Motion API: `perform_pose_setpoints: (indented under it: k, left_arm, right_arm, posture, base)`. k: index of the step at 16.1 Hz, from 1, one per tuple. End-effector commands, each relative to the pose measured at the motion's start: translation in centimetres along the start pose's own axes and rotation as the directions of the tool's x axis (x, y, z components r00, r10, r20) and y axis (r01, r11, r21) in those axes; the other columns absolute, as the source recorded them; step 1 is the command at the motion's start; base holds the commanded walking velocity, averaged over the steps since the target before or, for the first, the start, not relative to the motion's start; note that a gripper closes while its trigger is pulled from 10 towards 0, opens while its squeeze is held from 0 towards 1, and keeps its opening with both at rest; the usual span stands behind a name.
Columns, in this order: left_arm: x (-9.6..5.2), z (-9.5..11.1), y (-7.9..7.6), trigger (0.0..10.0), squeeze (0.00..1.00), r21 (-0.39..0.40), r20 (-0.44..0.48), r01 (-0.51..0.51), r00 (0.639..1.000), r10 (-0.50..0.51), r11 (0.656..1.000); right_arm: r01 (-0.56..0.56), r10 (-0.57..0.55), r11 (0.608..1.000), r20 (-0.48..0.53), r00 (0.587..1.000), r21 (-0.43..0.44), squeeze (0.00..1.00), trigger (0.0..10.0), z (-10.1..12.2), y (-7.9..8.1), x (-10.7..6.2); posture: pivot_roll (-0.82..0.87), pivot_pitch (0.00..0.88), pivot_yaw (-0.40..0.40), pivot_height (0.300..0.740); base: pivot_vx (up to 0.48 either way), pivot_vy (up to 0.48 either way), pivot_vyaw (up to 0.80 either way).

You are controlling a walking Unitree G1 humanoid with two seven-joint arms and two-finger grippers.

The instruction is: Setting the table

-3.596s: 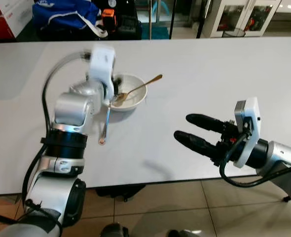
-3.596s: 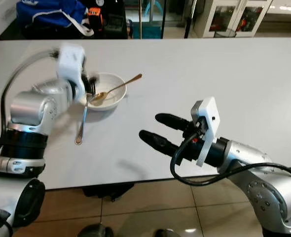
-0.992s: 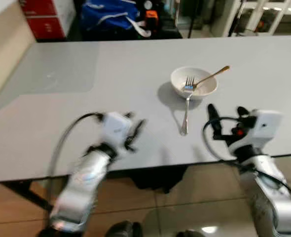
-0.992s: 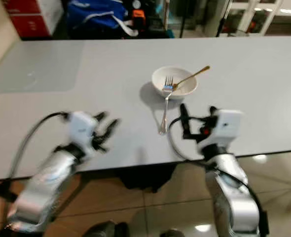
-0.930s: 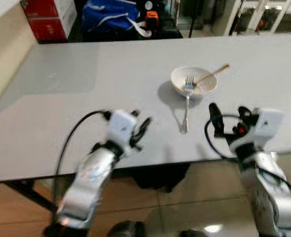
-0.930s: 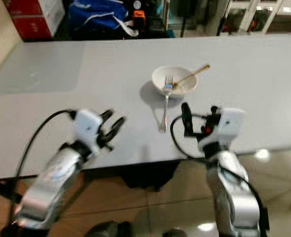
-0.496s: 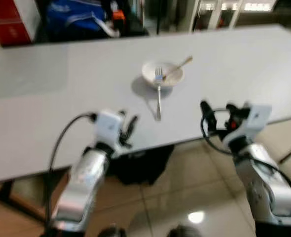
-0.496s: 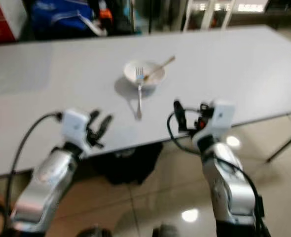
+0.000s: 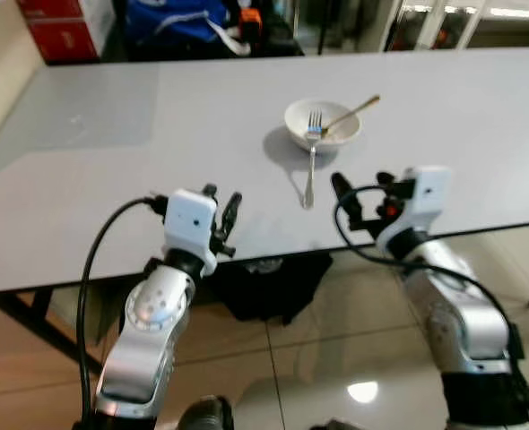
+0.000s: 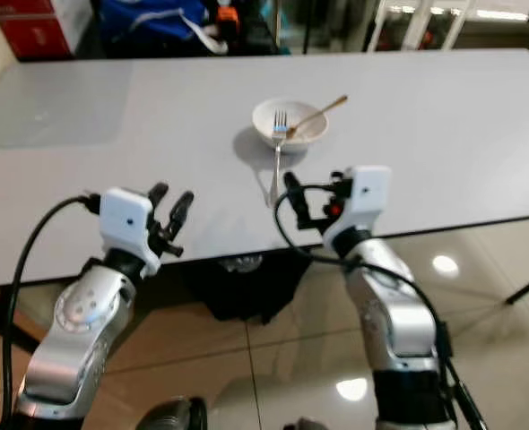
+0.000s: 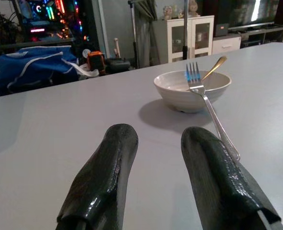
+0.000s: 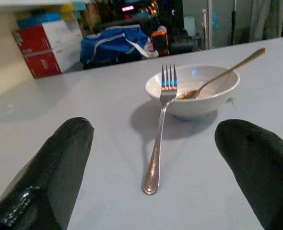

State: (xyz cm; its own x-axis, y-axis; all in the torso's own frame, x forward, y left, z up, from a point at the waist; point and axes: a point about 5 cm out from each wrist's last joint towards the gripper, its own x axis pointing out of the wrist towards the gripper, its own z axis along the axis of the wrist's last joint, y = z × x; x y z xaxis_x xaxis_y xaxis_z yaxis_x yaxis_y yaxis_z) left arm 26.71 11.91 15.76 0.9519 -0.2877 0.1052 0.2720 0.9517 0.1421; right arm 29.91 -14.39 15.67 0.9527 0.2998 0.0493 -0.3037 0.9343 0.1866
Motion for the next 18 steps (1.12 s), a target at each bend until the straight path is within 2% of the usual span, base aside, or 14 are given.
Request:
perform_pose_setpoints:
  k: [1, 4, 5, 6, 7, 10, 15, 16, 17, 18]
  left_arm:
    - [0.2, 0.8, 0.1, 10.0, 0.0, 0.045, 0.027, 0.001, 1.0, -0.002, 0.999]
    - [0.3, 1.2, -0.3, 10.0, 0.0, 0.091, 0.024, 0.053, 0.998, -0.055, 0.994]
    - [0.3, 1.2, -0.3, 10.0, 0.0, 0.104, 0.02, 0.057, 0.998, -0.06, 0.993]
    - [0.2, 1.2, -0.1, 10.0, 0.0, 0.11, 0.019, 0.056, 0.998, -0.059, 0.992]
    - [0.1, 1.1, 0.3, 10.0, 0.0, 0.124, 0.011, 0.064, 0.998, -0.065, 0.99]
    - [-0.2, 0.8, 1.2, 10.0, 0.0, 0.133, -0.013, 0.058, 0.998, -0.057, 0.989]
    - [-0.4, 0.7, 2.6, 10.0, 0.0, 0.144, -0.021, 0.02, 1.0, -0.017, 0.989]
    - [-0.3, 0.9, 2.7, 10.0, 0.0, 0.152, -0.016, 0.022, 1.0, -0.02, 0.988]
    - [-0.3, 1.0, 2.7, 10.0, 0.0, 0.157, -0.013, 0.024, 1.0, -0.022, 0.987]
    - [-0.3, 1.1, 2.7, 10.0, 0.0, 0.162, -0.014, 0.028, 1.0, -0.027, 0.986]
  right_arm:
    - [0.013, -0.014, 1.0, -0.017, 1.0, -0.017, 0.0, 10.0, -0.4, 0.1, 0.5]
    - [0.112, -0.111, 0.994, -0.069, 0.991, 0.009, 0.0, 10.0, -1.4, -0.9, 2.7]
    - [0.105, -0.105, 0.994, -0.085, 0.991, 0.003, 0.09, 10.0, -1.4, -1.1, 3.7]
    - [0.108, -0.108, 0.994, -0.106, 0.988, -0.007, 1.0, 10.0, -1.3, -1.3, 4.6]
    - [0.105, -0.107, 0.994, -0.119, 0.987, -0.024, 1.0, 10.0, -0.9, -1.2, 5.7]
    - [0.136, -0.141, 0.99, -0.133, 0.981, -0.048, 1.0, 10.0, -0.3, -0.8, 7.5]
    - [0.15, -0.154, 0.988, -0.157, 0.975, -0.042, 1.0, 10.0, 0.0, 0.4, 9.5]
    - [0.169, -0.181, 0.982, -0.175, 0.968, -0.08, 0.11, 10.0, 0.0, 0.6, 10.1]
    - [0.194, -0.213, 0.975, -0.199, 0.957, -0.109, 0.0, 10.0, -0.1, 0.6, 10.4]
    - [0.216, -0.247, 0.964, -0.232, 0.941, -0.152, 0.0, 10.0, -0.5, 0.5, 10.6]
  posture:
    - [0.03, 0.04, -0.019, 0.74]
    - [0.04, 0.05, -0.007, 0.74]
    - [0.04, 0.055, -0.002, 0.74]
    - [0.05, 0.055, -0.001, 0.74]
    - [0.07, 0.061, 0.007, 0.74]
    - [0.1, 0.064, 0.012, 0.74]
    - [0.13, 0.059, 0.028, 0.74]
    - [0.14, 0.054, 0.032, 0.74]
    - [0.15, 0.052, 0.034, 0.74]
    - [0.15, 0.051, 0.034, 0.74]
  base:
    - [0.0, 0.0, 0.0]
    - [0.0, 0.0, 0.0]
    - [0.0, 0.0, 0.0]
    - [0.0, 0.0, 0.0]
    - [0.0, 0.0, 0.0]
    - [0.0, 0.0, 0.0]
    - [0.0, 0.0, 0.0]
    - [0.0, 0.0, 0.0]
    - [0.0, 0.0, 0.0]
    - [0.0, 0.0, 0.0]
